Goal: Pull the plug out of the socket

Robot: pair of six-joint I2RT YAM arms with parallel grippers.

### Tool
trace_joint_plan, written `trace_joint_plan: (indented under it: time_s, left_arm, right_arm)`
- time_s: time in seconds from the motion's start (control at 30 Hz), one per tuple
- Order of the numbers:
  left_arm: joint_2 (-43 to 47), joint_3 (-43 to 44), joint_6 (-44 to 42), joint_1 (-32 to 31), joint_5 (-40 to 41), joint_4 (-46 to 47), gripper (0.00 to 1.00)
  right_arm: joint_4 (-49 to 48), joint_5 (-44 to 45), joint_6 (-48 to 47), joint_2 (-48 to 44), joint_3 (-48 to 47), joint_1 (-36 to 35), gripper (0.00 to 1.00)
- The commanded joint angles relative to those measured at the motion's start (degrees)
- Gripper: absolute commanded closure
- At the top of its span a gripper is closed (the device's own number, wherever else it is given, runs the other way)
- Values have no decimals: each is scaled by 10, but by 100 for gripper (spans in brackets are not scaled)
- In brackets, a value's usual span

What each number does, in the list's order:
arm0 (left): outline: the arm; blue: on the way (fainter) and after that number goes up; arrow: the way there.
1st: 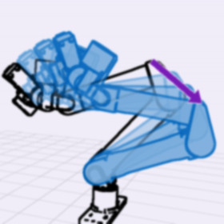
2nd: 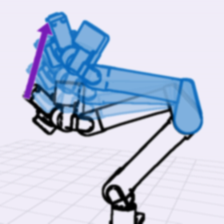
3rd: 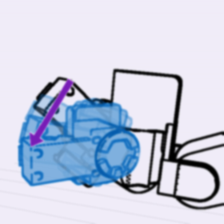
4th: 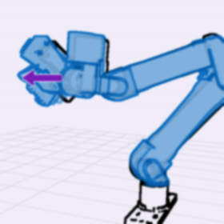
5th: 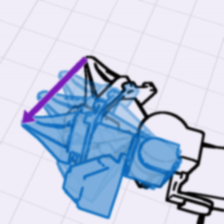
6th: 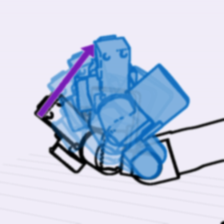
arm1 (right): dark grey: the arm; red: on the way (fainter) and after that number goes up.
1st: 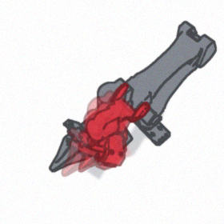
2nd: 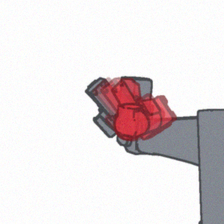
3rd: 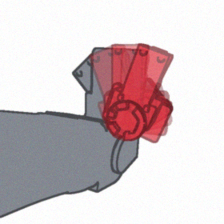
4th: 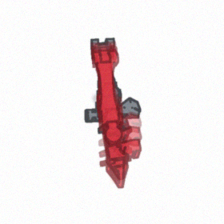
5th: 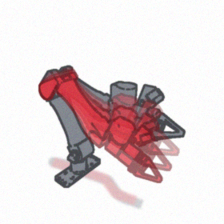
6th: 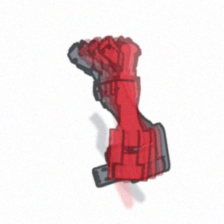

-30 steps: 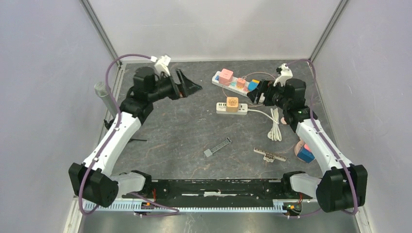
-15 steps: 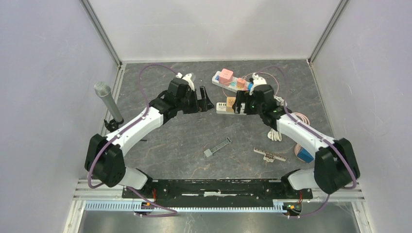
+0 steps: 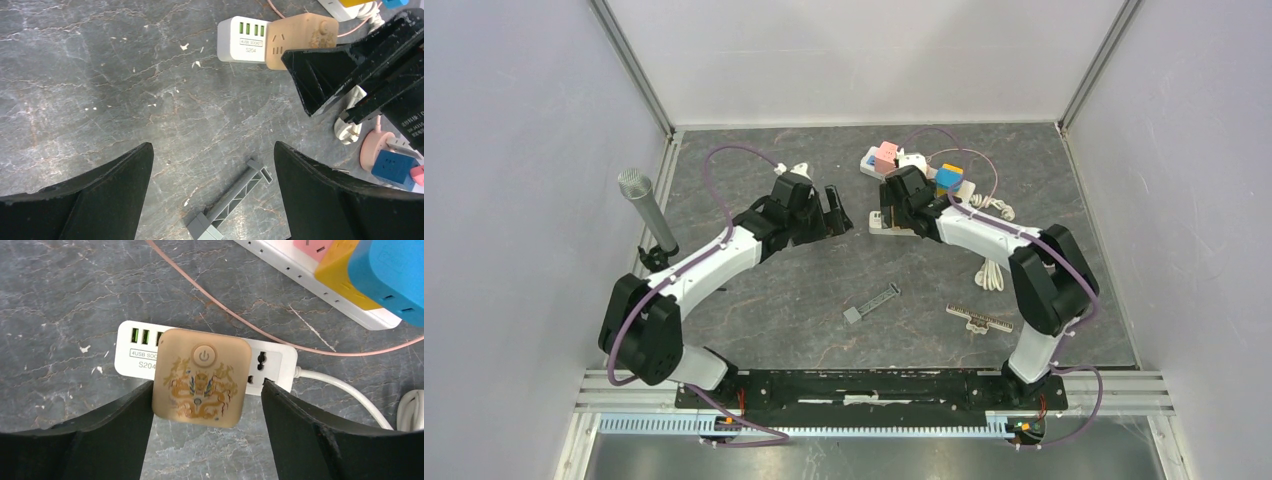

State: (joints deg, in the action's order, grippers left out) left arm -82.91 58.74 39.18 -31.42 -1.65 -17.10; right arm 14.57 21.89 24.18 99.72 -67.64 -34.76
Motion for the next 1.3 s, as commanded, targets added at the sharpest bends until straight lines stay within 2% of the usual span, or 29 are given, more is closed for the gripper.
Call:
trace_joint_plan:
  time_s: [0.0,0.07,0.23,0.3,0.57,0.67,0.83,0.93,1.27]
  left_arm:
    - [26,-15,12,-2,39,21,4]
    - [27,-18,10,-1,43,21,4]
    - [24,-27,15,-1,36,27,4]
    - [17,-28,12,-1,32,27,3]
    - [-34,-46,20,-2,-30,48,4]
    - [-49,-57,21,-1,-60,68,4]
    - [-78,-72,22,-4,-77,85,8]
    - [-71,-91,20,-7,-47,104,8]
    - [-106,-91,28,-8,-77,148,9]
  right_arm:
    - [10,38,9,25,-31,-1,21]
    - [-10,35,8,24,-18,-2,26]
    - [-5,-4,-1,2,4,-10,56]
    - [-13,-20,-4,-26,34,-23,59]
    - [-18,-102,7,-86,107,-77,59]
    - [-15,-100,4,-90,109,-96,55]
    - [5,-55,5,-67,93,-104,28]
    - [2,-35,0,-64,82,-105,21]
    - [5,-40,-2,-49,58,-105,17]
